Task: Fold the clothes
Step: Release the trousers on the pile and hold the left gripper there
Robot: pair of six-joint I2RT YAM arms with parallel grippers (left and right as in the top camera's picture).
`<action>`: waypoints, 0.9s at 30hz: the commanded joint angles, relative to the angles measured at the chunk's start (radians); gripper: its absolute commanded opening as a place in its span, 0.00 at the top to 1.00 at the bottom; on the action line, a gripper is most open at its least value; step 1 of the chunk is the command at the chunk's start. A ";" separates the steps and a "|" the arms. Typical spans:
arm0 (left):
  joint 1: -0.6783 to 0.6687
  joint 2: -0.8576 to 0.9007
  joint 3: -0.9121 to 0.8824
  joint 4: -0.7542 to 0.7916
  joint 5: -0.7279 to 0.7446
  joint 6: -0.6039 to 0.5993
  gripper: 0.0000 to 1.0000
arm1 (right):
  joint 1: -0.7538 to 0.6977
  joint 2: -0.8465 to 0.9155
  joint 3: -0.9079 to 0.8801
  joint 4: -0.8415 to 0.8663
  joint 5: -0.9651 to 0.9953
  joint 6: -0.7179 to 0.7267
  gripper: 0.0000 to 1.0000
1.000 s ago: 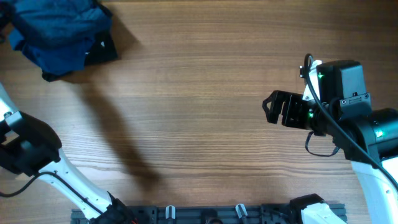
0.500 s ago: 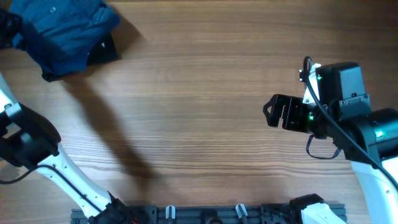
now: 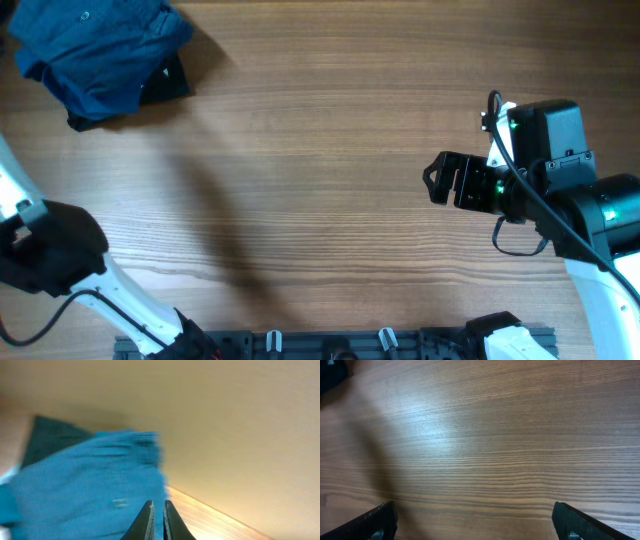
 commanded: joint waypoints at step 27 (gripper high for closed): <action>-0.241 0.450 0.013 0.266 -0.960 0.047 0.89 | 0.000 0.000 0.011 -0.073 0.016 -0.015 0.00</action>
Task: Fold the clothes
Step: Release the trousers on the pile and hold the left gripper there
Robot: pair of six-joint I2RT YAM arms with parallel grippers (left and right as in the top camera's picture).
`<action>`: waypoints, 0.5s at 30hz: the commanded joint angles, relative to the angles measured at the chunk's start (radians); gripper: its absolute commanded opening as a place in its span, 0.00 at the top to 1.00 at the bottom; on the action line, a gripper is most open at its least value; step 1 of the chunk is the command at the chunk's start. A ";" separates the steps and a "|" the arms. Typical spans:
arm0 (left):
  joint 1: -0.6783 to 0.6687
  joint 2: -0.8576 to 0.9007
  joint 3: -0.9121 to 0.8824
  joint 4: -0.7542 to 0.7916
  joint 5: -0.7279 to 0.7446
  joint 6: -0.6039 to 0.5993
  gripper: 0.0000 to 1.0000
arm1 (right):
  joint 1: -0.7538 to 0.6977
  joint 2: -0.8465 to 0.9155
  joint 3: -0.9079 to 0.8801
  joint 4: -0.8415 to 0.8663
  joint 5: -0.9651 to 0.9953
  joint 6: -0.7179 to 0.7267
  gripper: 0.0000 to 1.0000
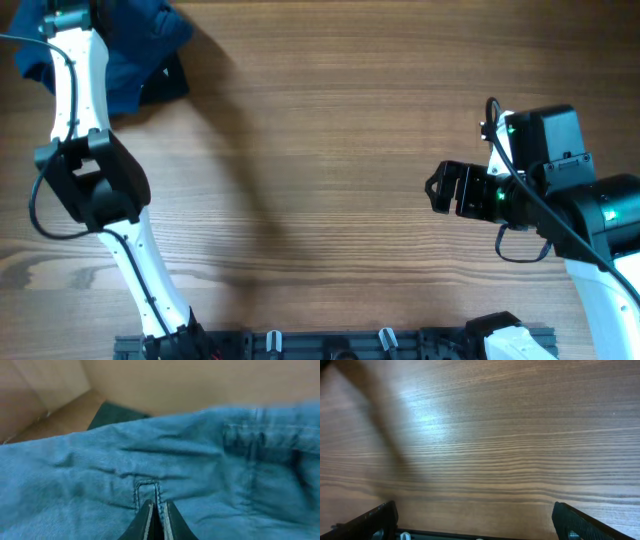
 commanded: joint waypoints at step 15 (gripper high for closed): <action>0.092 0.015 0.007 0.030 -0.140 0.011 0.89 | 0.000 0.000 0.011 0.006 0.017 0.007 0.00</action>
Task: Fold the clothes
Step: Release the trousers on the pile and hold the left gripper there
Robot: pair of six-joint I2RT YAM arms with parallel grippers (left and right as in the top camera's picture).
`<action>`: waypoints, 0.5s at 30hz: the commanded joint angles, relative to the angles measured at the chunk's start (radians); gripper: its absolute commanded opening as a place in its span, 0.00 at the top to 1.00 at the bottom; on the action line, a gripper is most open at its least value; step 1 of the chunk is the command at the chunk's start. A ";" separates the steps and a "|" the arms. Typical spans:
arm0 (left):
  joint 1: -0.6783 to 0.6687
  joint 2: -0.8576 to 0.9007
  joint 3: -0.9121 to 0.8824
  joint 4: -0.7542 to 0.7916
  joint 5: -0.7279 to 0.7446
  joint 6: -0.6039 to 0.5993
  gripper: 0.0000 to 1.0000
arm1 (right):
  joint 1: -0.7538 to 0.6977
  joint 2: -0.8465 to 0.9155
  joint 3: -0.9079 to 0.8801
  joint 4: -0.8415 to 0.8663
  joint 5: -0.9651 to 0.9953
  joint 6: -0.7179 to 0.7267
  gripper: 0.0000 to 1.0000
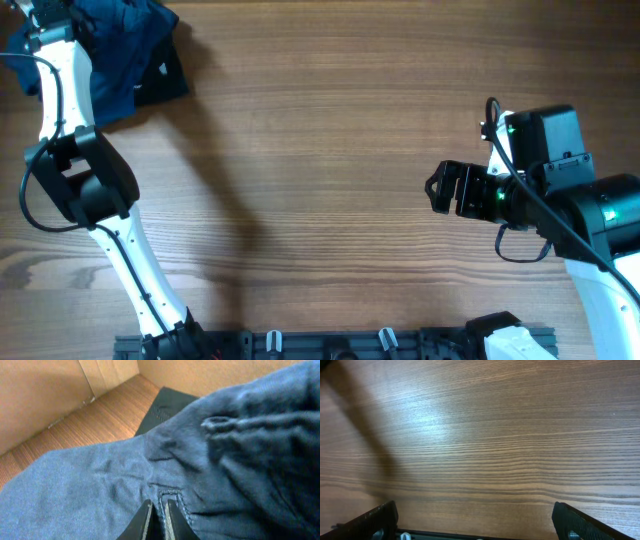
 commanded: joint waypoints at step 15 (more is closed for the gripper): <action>-0.041 -0.240 -0.010 -0.126 -0.039 -0.134 0.94 | 0.000 0.000 0.011 -0.005 0.018 -0.021 0.00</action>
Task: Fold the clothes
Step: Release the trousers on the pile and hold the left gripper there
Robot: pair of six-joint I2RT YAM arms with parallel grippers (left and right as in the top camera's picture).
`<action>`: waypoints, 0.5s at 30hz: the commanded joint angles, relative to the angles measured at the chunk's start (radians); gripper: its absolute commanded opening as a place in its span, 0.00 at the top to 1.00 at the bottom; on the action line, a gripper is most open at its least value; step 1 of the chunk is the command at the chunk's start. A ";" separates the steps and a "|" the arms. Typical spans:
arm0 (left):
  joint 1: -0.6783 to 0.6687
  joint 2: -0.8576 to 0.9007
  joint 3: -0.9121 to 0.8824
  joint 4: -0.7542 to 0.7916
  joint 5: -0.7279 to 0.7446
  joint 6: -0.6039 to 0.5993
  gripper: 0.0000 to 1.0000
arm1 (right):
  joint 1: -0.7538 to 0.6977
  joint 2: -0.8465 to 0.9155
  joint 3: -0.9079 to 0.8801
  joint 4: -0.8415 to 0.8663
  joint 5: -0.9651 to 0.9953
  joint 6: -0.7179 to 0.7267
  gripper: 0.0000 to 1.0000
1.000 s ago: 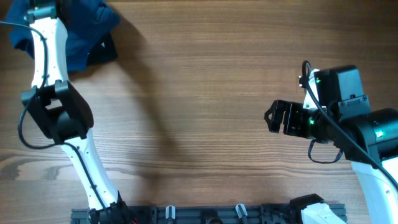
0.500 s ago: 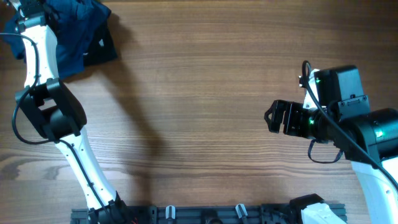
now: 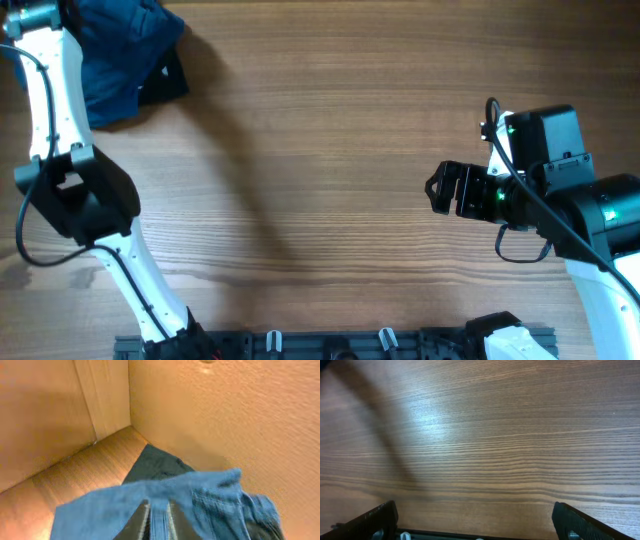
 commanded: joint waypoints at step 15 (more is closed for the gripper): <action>0.064 0.127 -0.001 -0.253 -0.016 -0.218 0.95 | 0.000 0.000 0.011 -0.020 0.009 -0.015 0.00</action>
